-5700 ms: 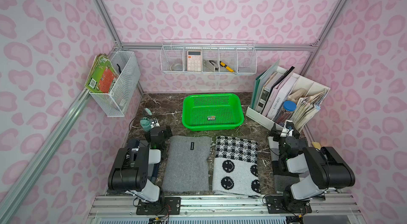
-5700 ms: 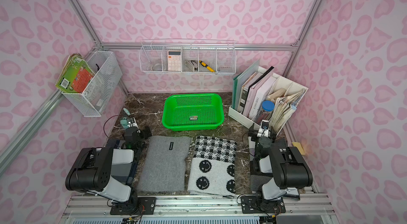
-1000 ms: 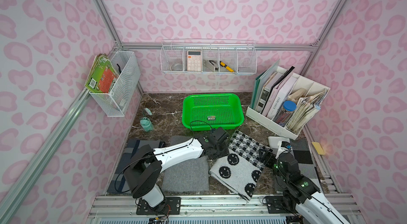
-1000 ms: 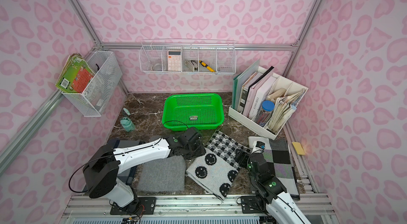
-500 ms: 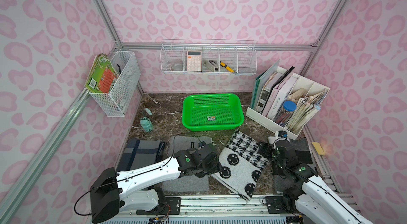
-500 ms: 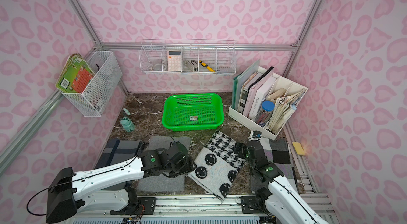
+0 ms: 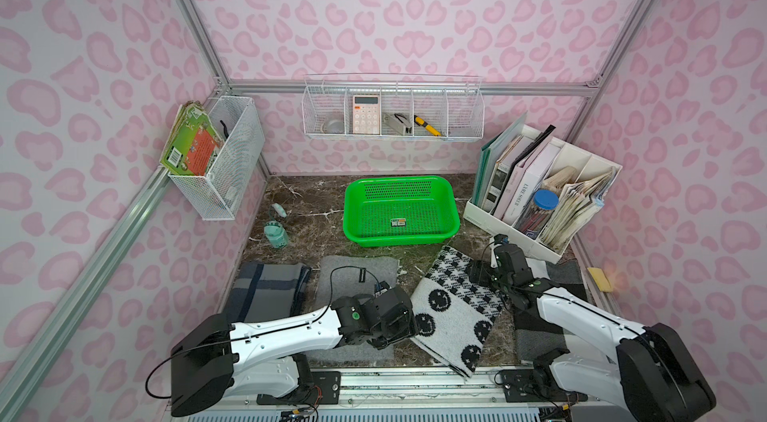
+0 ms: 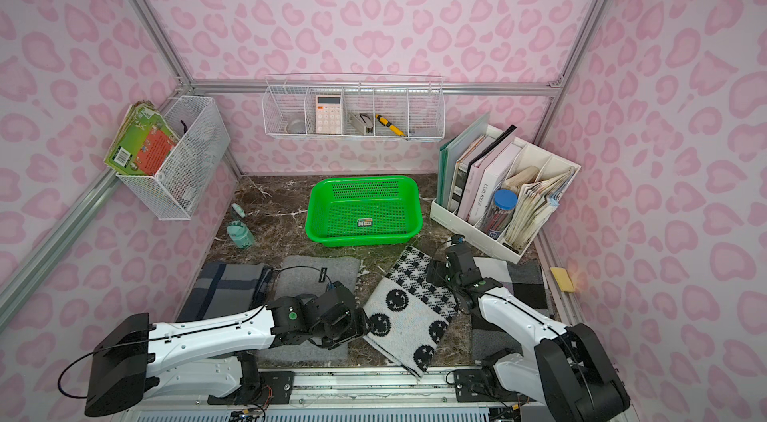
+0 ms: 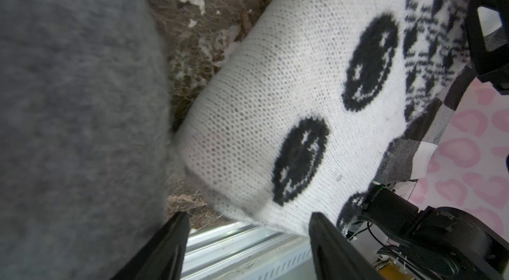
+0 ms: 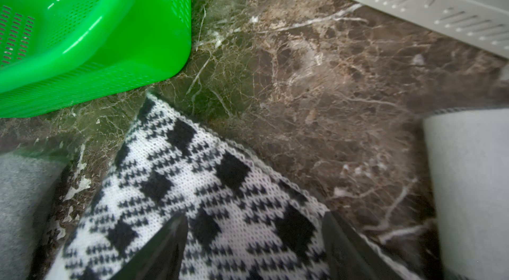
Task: Put the folded scarf in the basket
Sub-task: Adjust the scarf at the center of the board.
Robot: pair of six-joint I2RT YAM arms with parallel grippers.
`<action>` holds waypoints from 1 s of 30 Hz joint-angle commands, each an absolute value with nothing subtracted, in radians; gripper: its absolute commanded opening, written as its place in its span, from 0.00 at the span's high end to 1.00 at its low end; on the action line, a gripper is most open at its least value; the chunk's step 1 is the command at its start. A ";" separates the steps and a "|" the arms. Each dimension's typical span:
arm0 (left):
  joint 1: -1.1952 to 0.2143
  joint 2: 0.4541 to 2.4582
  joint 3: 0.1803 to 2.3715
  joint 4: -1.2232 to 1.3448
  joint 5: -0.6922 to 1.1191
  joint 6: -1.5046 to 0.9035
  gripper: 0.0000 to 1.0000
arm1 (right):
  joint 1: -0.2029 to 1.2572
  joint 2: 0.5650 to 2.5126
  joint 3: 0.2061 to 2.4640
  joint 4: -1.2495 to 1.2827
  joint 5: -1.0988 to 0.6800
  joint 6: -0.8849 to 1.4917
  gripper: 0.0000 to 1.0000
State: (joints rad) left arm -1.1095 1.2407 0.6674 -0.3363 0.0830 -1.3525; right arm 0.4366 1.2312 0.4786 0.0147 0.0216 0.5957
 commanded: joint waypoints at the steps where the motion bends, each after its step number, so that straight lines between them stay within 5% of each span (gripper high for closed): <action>1: -1.114 1.280 0.676 -0.246 0.119 -1.356 0.26 | 0.436 1.280 0.490 0.046 0.000 0.593 0.21; 13: -1.102 1.481 0.760 -0.255 0.106 -1.335 0.35 | 0.437 1.244 0.391 0.048 0.039 0.687 0.20; 30: -0.800 1.764 1.045 -0.339 0.220 -1.066 0.36 | 0.564 0.992 0.261 -0.103 0.106 0.905 0.17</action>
